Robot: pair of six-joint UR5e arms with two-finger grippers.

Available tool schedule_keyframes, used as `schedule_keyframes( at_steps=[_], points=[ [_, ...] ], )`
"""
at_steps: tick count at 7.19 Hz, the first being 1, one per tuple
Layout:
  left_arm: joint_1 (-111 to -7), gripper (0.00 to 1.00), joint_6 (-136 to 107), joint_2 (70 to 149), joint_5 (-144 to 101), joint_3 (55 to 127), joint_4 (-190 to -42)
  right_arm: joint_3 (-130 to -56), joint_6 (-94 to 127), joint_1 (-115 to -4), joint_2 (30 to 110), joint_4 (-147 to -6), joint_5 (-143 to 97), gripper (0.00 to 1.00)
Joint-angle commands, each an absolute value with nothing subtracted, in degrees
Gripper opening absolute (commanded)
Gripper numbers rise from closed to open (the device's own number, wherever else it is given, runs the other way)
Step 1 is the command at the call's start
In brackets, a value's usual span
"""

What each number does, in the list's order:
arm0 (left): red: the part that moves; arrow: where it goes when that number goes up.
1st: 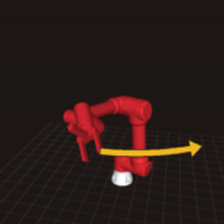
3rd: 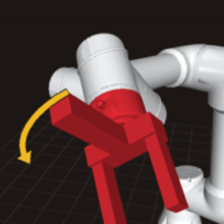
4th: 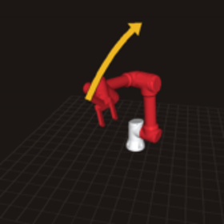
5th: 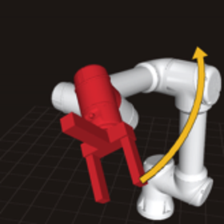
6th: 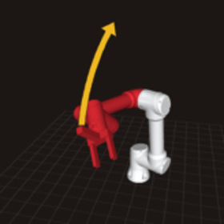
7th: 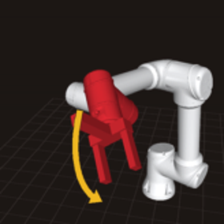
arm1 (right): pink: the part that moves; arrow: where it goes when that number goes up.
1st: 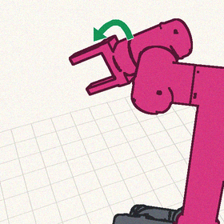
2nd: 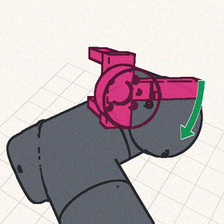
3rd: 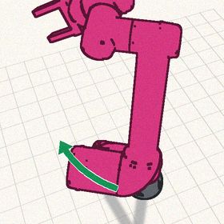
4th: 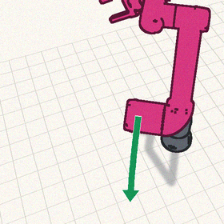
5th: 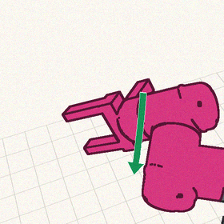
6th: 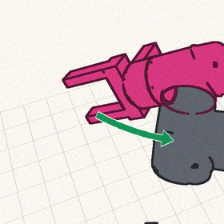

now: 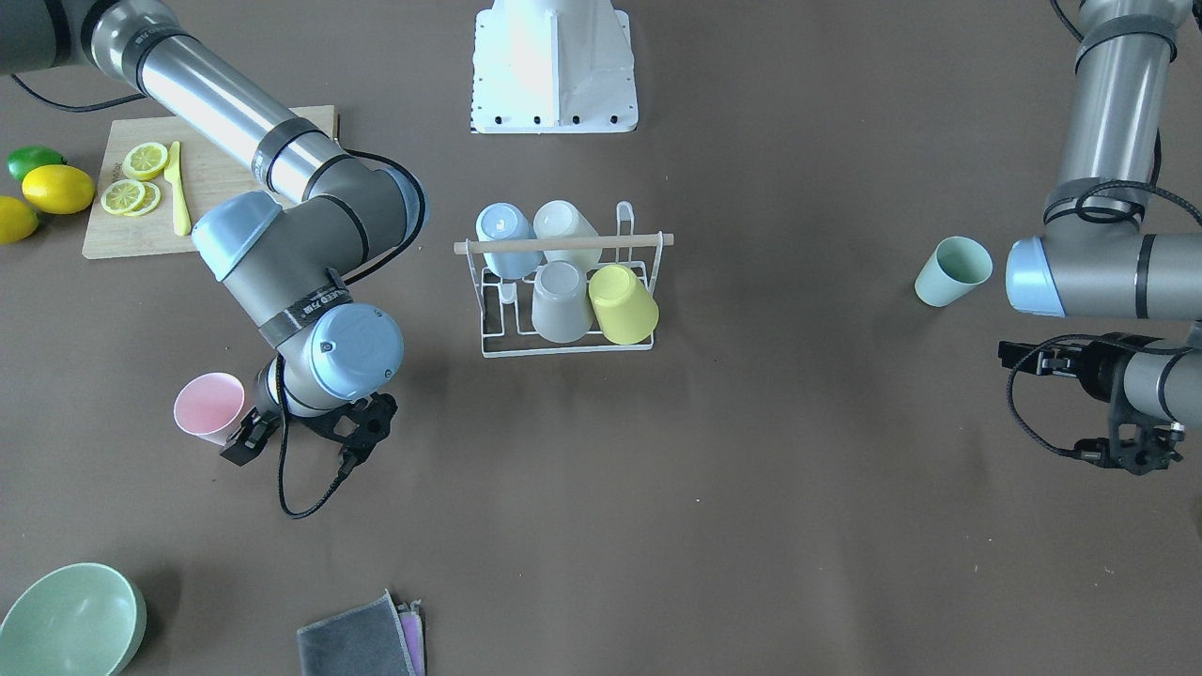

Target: Place cup on cup holder

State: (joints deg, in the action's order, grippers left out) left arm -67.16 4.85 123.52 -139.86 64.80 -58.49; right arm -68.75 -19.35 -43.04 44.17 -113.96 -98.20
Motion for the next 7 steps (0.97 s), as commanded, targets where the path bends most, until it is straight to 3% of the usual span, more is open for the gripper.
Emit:
schedule_keyframes(
  at_steps=[1,7],
  points=[
    [-65.0,0.98,4.4,124.3,-142.4,62.7,-58.2,-66.7,-20.4,-42.6,44.3,-111.9,-97.2,0.99],
    [-57.7,0.98,5.8,122.7,-141.9,65.8,-52.4,-65.7,-28.2,-42.7,44.8,-110.9,-94.0,0.99]
  ],
)
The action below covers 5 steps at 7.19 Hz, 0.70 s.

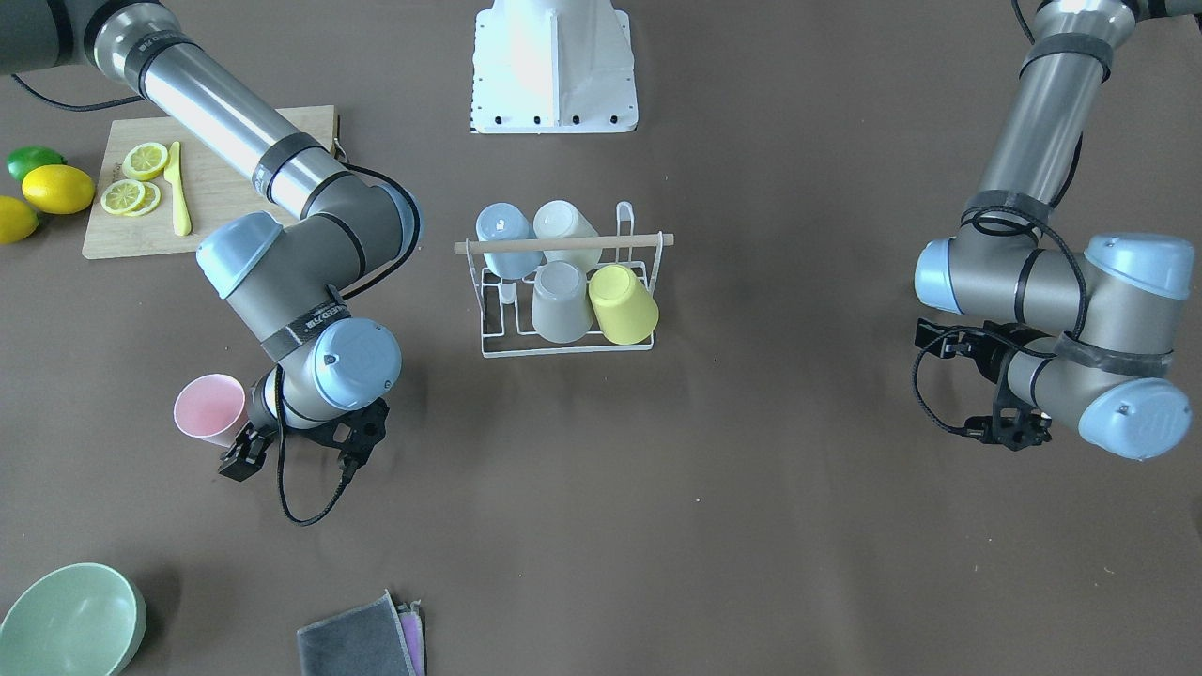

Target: Place cup on cup holder

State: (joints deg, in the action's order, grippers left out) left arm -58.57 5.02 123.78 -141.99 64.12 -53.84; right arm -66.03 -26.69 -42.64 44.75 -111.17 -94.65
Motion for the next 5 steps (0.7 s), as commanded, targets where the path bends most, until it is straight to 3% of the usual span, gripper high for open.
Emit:
schedule_keyframes(
  at_steps=[1,5],
  points=[
    [-57.2,0.98,8.6,121.7,-141.8,67.9,-50.7,-65.7,-28.4,-42.7,44.9,-110.9,-94.0,0.99],
    [-54.7,0.98,14.9,121.6,-137.0,68.7,-45.4,-65.7,-29.5,-42.7,45.7,-110.9,-93.8,0.99]
  ],
)
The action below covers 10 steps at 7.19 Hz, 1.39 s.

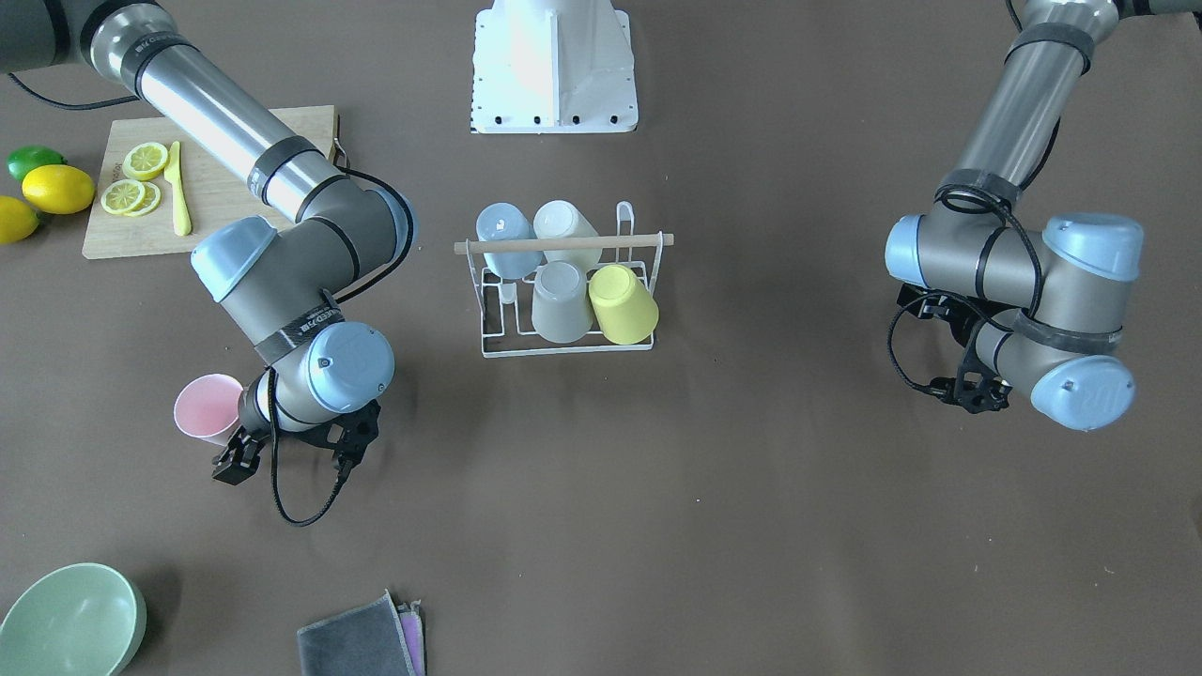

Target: Place cup on cup holder

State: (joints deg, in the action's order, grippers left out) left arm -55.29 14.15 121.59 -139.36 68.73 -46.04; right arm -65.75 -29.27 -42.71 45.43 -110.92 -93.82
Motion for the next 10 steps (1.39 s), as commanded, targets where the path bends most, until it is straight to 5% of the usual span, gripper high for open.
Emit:
schedule_keyframes(
  at_steps=[1,10],
  points=[
    [-54.5,0.98,14.9,121.4,-136.9,68.7,-45.4,-65.8,-29.5,-42.7,45.9,-110.9,-93.9,0.99],
    [-51.4,0.98,14.9,121.7,-134.9,67.9,-45.7,-66.4,-30.3,-42.8,47.1,-110.8,-93.8,0.99]
  ],
)
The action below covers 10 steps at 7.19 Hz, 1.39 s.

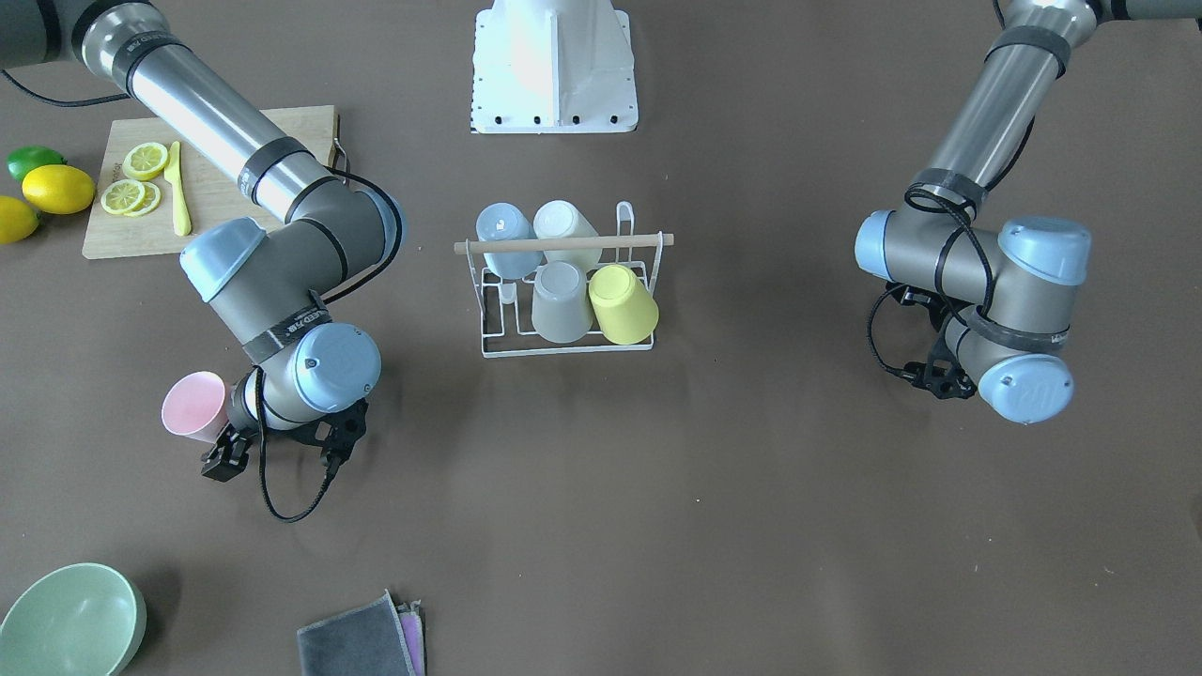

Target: Place cup on cup holder

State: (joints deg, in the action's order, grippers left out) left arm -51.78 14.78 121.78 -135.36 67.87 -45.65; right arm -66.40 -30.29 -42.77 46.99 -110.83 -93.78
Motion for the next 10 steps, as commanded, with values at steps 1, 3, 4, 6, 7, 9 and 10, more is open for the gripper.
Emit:
schedule_keyframes(
  at_steps=[1,3,4,6,7,9,10],
  points=[
    [-51.4,0.98,14.9,121.8,-133.3,67.9,-45.7,-66.5,-30.3,-42.9,47.3,-110.9,-93.8,0.99],
    [-51.3,0.98,14.9,121.8,-133.2,67.8,-45.9,-66.9,-30.3,-43.0,47.7,-110.9,-93.8,0.99],
    [-51.2,0.98,14.9,121.7,-133.2,67.7,-46.1,-67.0,-30.3,-43.0,47.8,-110.9,-93.7,0.99],
    [-50.9,0.98,14.9,121.7,-133.0,67.7,-46.1,-67.5,-29.9,-42.8,48.0,-111.3,-93.7,0.76],
    [-50.9,0.98,14.9,121.7,-133.0,67.7,-46.1,-67.8,-29.4,-42.6,48.1,-111.5,-92.4,0.55],
    [-50.9,0.98,14.9,121.6,-132.8,67.7,-46.0,-68.0,-29.4,-42.5,48.0,-113.1,-91.7,0.00],
    [-50.7,0.98,14.9,121.6,-132.8,67.7,-46.0,-68.5,-29.4,-42.4,48.2,-113.2,-91.7,0.00]
  ],
)
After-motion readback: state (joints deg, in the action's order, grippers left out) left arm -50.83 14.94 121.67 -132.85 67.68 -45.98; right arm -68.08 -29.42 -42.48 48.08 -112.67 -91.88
